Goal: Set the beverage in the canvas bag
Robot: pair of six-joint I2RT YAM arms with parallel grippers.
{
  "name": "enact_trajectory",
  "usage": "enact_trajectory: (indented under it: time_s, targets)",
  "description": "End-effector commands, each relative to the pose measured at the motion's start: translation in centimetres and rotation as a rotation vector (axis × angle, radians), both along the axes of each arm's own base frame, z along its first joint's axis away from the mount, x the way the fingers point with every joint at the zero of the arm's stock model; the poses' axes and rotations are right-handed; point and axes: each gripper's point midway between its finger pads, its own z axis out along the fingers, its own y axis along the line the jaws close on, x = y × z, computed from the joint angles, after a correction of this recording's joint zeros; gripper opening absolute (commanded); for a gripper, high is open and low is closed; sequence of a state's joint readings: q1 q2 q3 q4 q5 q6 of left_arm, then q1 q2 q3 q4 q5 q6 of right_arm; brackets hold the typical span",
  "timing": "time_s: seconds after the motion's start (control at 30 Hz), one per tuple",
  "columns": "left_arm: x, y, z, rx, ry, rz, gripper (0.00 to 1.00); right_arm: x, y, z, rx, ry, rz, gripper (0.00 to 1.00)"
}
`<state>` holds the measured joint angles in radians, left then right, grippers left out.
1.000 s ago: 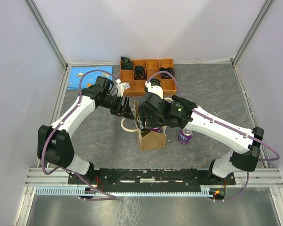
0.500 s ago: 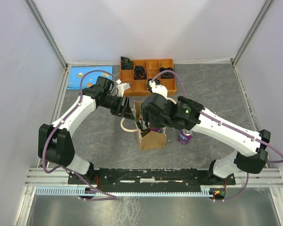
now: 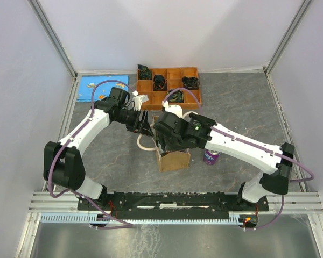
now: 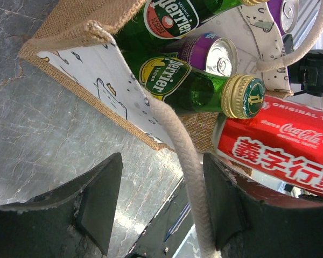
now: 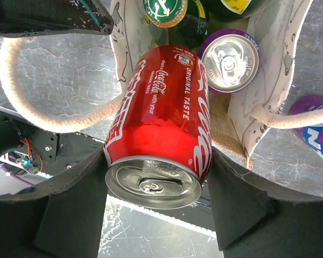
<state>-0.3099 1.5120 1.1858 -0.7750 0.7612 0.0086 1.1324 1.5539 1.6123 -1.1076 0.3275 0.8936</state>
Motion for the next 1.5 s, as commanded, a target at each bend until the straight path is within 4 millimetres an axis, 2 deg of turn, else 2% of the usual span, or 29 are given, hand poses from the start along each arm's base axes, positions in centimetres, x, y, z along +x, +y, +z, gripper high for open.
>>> enact_trajectory:
  time_s: [0.0, 0.27, 0.6, 0.73, 1.0, 1.07, 1.23, 1.3, 1.47]
  targets:
    - [0.4, -0.2, 1.1, -0.023, -0.081, -0.033, 0.68, 0.9, 2.3, 1.5, 0.088, -0.038, 0.007, 0.0]
    - [-0.1, -0.1, 1.0, -0.025, -0.086, -0.042, 0.68, 0.0, 3.0, -0.1, 0.014, 0.048, 0.05, 0.0]
    - [-0.2, -0.2, 1.0, -0.034, -0.089, -0.047, 0.68, -1.2, 4.3, -3.4, -0.08, 0.18, 0.111, 0.0]
    - [-0.2, -0.2, 0.8, -0.035, -0.083, -0.048, 0.68, -1.6, 4.1, -4.5, -0.117, 0.217, 0.12, 0.0]
    - [-0.1, -0.3, 0.8, -0.039, -0.081, -0.045, 0.68, -1.2, 3.0, -6.3, -0.176, 0.223, 0.083, 0.0]
    - [-0.1, -0.3, 0.8, -0.038, -0.083, -0.044, 0.68, -0.8, 2.6, -6.3, -0.168, 0.201, 0.052, 0.0]
    - [-0.1, -0.3, 0.8, -0.037, -0.08, -0.043, 0.68, 0.7, 1.9, -4.8, -0.107, 0.11, -0.027, 0.0]
    - [-0.3, -0.3, 1.4, -0.043, -0.098, -0.065, 0.68, 1.2, 1.4, -4.3, -0.102, 0.088, -0.052, 0.0]
    - [-2.0, 0.3, 2.2, -0.035, -0.117, -0.14, 0.68, 1.9, 0.6, -4.1, -0.105, 0.069, -0.095, 0.0]
